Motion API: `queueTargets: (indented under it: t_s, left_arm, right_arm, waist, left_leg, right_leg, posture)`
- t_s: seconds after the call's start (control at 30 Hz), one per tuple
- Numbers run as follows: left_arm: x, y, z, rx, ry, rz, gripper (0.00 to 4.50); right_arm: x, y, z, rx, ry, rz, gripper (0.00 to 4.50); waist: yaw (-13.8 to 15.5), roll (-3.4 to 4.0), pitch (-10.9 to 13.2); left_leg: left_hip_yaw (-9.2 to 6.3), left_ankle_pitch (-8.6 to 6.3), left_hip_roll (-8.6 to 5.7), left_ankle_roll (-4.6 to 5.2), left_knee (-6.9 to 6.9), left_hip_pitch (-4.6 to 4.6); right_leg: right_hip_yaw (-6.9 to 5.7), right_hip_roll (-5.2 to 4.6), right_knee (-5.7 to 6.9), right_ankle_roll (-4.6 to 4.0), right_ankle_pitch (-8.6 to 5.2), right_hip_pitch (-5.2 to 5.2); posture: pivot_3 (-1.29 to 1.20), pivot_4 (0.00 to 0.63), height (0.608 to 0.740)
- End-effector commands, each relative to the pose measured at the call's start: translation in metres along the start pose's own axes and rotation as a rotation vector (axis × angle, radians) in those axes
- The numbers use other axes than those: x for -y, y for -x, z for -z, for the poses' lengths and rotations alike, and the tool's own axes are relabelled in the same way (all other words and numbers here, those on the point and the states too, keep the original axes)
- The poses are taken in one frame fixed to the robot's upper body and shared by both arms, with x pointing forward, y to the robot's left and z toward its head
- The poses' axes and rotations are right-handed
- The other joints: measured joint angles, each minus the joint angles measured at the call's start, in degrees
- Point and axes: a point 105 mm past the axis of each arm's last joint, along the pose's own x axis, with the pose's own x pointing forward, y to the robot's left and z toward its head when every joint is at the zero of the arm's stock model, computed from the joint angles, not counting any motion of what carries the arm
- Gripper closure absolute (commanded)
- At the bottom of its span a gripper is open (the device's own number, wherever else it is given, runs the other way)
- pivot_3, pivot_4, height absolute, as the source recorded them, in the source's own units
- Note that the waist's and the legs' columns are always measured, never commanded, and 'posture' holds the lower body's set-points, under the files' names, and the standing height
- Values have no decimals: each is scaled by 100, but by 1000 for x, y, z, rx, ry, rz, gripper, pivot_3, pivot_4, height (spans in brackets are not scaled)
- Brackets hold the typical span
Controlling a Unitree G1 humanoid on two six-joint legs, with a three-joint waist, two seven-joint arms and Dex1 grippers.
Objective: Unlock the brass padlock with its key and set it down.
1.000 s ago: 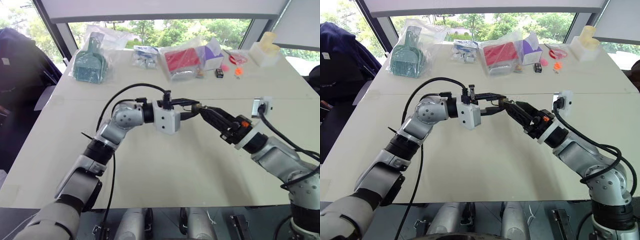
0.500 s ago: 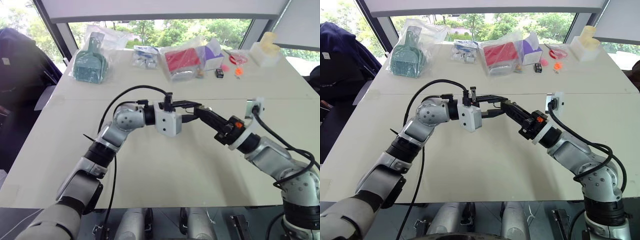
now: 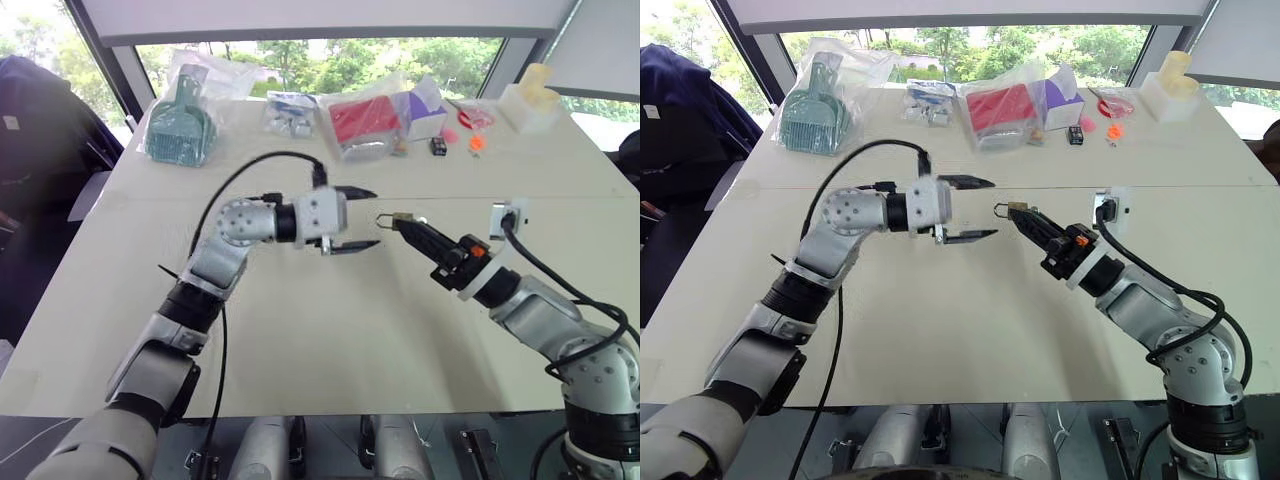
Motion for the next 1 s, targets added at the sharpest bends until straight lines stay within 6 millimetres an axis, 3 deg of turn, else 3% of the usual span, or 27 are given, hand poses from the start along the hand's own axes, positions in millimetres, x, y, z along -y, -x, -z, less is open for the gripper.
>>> queueTargets:
  t_s: [0.03,0.47,1.0]
  left_arm:
    - [-16,0,-15,29,-16,-48,950]
    - [-12,-15,-12,45,-28,2,950]
    - [-26,-28,-8,45,-66,-64,950]
  right_arm:
    - [-5,0,-13,47,31,-19,4500]
    - [-18,-4,-10,54,19,-53,4500]
    - [-23,-6,1,14,7,-69,4500]
  waist:
    - [1,0,0]
    - [5,0,0]
    - [-3,0,0]
  left_leg:
    - [-1,0,-1,0,0,0]
    - [0,0,-2,0,0,0]
    - [-1,0,-2,1,0,-1]
  right_leg:
    - [0,0,0,0,0,1]
    - [0,0,-1,-1,0,2]
    - [0,-2,-2,-1,0,0]
  posture:
    - [0,150,735]
    - [0,150,735]
    - [0,150,735]
